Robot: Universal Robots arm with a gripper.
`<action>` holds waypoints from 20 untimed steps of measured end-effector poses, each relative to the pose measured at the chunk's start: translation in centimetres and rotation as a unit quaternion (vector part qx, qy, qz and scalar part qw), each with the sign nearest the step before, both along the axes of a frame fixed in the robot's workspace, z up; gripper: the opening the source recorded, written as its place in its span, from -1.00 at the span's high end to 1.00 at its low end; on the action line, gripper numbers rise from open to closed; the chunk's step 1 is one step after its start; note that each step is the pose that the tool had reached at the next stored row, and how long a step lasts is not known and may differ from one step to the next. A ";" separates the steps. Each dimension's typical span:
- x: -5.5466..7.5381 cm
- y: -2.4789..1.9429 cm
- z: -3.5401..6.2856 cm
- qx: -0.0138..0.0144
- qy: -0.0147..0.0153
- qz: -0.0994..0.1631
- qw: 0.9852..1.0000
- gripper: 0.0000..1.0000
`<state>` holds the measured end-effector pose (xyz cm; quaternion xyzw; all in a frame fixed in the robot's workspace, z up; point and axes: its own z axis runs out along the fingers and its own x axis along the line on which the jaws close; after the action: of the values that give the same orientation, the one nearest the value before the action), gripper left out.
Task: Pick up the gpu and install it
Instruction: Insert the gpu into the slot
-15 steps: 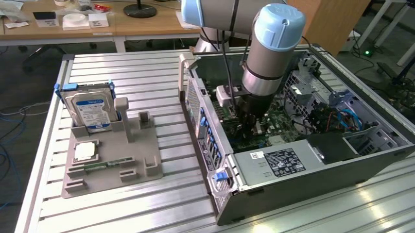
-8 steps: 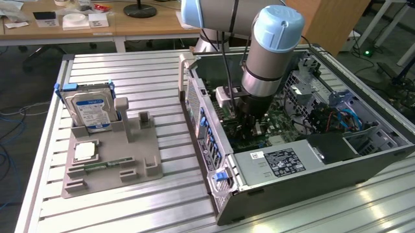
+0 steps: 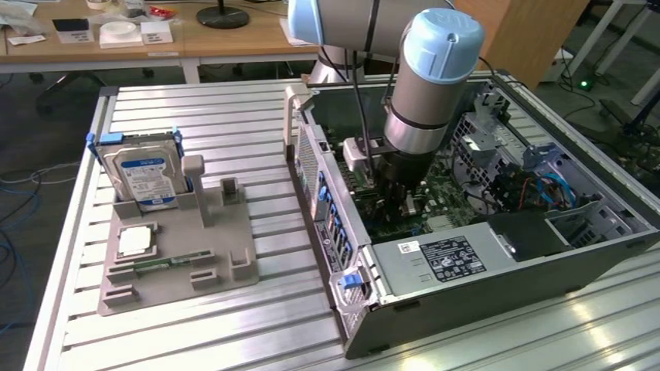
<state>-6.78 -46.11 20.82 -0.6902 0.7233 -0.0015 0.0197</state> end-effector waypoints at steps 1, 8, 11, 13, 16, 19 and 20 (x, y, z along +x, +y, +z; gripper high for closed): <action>0.0 0.04 -0.13 0.002 -0.001 0.000 1.000 0.41; 0.0 0.00 0.93 0.000 -0.002 0.000 1.000 0.17; 0.0 0.00 2.09 0.000 -0.004 0.000 1.000 0.17; 0.0 0.00 2.90 0.000 -0.005 0.000 1.000 0.17; 0.0 0.00 4.21 0.000 -0.006 0.000 1.000 0.17; 0.0 0.01 5.53 0.000 -0.006 0.000 1.000 0.17; 0.0 0.02 5.95 0.000 -0.007 0.000 1.000 0.17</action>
<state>-6.80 -46.09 26.77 -0.6902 0.7232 -0.0063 0.0244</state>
